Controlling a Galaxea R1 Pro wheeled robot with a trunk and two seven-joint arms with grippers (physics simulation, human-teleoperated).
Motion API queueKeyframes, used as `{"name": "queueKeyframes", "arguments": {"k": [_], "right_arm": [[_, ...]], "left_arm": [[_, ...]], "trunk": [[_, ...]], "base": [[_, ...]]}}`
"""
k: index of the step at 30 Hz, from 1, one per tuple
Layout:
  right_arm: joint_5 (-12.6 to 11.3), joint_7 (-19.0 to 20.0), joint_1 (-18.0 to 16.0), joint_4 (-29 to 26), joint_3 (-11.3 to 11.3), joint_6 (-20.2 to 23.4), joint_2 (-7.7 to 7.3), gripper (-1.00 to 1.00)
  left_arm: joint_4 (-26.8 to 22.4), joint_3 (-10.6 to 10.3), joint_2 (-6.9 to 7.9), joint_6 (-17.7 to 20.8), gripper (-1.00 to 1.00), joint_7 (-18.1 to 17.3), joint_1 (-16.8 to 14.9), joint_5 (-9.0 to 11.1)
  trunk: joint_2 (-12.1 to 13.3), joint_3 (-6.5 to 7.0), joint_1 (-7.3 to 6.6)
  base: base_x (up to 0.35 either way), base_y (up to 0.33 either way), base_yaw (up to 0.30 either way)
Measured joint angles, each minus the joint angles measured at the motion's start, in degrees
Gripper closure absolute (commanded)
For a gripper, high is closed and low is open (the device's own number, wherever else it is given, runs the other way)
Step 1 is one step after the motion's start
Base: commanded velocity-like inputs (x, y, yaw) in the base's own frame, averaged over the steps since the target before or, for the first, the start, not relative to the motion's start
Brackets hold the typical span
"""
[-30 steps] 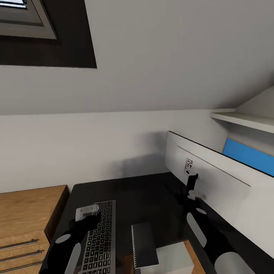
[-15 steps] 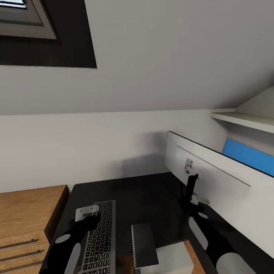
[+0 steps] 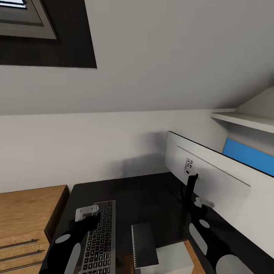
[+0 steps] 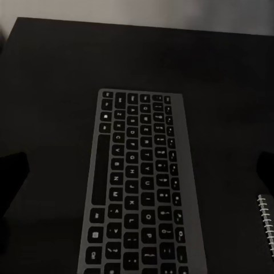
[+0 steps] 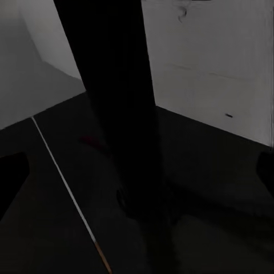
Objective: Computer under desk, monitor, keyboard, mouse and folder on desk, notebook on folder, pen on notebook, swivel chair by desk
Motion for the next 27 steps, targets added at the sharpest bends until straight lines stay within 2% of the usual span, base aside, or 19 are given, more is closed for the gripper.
{"name": "queueKeyframes", "arguments": {"k": [5, 9, 12, 27], "right_arm": [[1.49, 0.13, 0.0, 0.18, 0.13, -0.63, -0.03, -1.0], [4.5, 0.16, 0.0, 0.22, 0.11, -0.77, 0.0, -1.0], [5.3, 0.22, 0.0, 0.09, 0.17, -0.79, 0.0, -1.0], [5.82, 0.43, 0.0, -0.08, 0.15, -0.84, 0.01, -1.0]], "left_arm": [[0.0, 0.0, 0.0, 0.0, -1.0, 0.0, 0.02, -0.05], [0.0, 0.0, 0.0, 0.0, -1.0, 0.0, 0.0, -0.05], [0.0, 0.0, 0.0, 0.0, -1.0, 0.0, 0.0, -0.06], [0.0, 0.0, 0.0, 0.0, -1.0, 0.0, 0.0, -0.07]], "trunk": [[0.0, 0.0, 0.0], [0.0, 0.0, 0.0], [0.0, 0.0, 0.0], [0.0, 0.0, 0.0]], "base": [[0.0, 0.0, 0.0], [0.0, 0.0, 0.0], [0.0, 0.0, 0.0], [0.0, 0.0, 0.0]]}}
